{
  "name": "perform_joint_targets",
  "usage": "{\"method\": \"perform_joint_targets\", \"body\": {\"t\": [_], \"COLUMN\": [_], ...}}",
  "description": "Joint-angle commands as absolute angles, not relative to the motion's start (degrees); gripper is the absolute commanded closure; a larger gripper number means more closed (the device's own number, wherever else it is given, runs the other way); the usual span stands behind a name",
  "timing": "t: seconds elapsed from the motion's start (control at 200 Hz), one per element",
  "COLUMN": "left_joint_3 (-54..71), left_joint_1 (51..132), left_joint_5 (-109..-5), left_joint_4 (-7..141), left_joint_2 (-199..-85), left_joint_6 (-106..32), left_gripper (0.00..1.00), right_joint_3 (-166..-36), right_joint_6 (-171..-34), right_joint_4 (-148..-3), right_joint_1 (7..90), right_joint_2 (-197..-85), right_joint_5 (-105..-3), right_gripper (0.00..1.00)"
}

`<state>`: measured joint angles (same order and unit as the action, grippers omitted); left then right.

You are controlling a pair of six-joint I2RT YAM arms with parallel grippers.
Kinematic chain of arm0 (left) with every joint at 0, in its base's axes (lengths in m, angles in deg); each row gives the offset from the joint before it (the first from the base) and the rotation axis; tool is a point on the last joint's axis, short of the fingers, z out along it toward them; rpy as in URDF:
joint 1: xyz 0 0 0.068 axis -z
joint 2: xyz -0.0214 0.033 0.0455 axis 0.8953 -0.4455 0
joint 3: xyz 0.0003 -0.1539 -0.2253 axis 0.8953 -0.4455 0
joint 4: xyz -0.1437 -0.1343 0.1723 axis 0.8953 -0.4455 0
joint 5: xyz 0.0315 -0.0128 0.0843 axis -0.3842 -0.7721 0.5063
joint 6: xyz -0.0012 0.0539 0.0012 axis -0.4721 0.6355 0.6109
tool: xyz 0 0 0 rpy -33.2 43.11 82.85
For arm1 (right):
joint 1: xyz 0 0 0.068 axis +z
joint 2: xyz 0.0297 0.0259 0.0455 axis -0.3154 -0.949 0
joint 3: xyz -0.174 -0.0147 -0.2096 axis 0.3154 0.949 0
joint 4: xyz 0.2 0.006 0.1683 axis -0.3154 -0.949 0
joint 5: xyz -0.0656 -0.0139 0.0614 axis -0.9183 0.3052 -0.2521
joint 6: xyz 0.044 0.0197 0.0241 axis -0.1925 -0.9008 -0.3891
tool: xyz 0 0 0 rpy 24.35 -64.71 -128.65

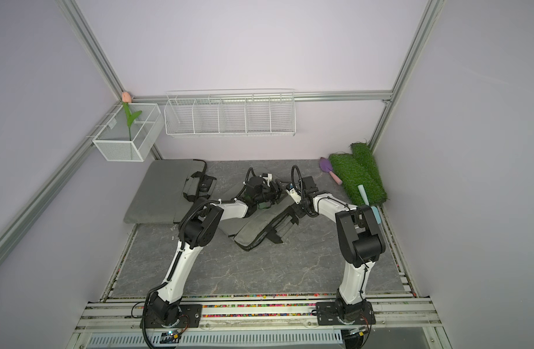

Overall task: Put the mouse into the laptop bag
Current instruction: Zip the zipper on the zippered laptop bag.

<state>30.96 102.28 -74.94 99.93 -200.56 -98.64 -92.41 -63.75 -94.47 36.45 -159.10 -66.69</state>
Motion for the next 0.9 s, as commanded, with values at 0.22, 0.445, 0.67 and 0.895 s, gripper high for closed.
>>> {"method": "perform_joint_targets", "body": {"t": [0.22, 0.445, 0.67, 0.895], "left_joint_3": [47.97, 50.06, 50.98, 50.67], "left_joint_1": [106.15, 106.30, 106.35, 106.35], "left_joint_5": [-76.33, -75.17, -75.26, -75.65], "left_joint_4": [96.34, 89.10, 88.02, 86.73], "left_joint_2": [-216.54, -216.86, -217.47, -217.48], "left_joint_6": [-101.69, -97.68, -96.93, -96.37], "left_gripper": [0.29, 0.29, 0.29, 0.30], "right_joint_3": [-93.06, -95.75, -88.96, -75.40], "right_joint_6": [-64.25, -71.60, -79.94, -87.78], "right_joint_4": [-94.42, -101.12, -100.29, -87.52], "right_joint_1": [44.07, 49.08, 54.16, 54.56], "right_joint_2": [-159.43, -159.86, -151.54, -146.32], "right_joint_5": [-69.57, -73.48, -72.34, -64.99], "right_gripper": [0.93, 0.93, 0.93, 0.93]}}
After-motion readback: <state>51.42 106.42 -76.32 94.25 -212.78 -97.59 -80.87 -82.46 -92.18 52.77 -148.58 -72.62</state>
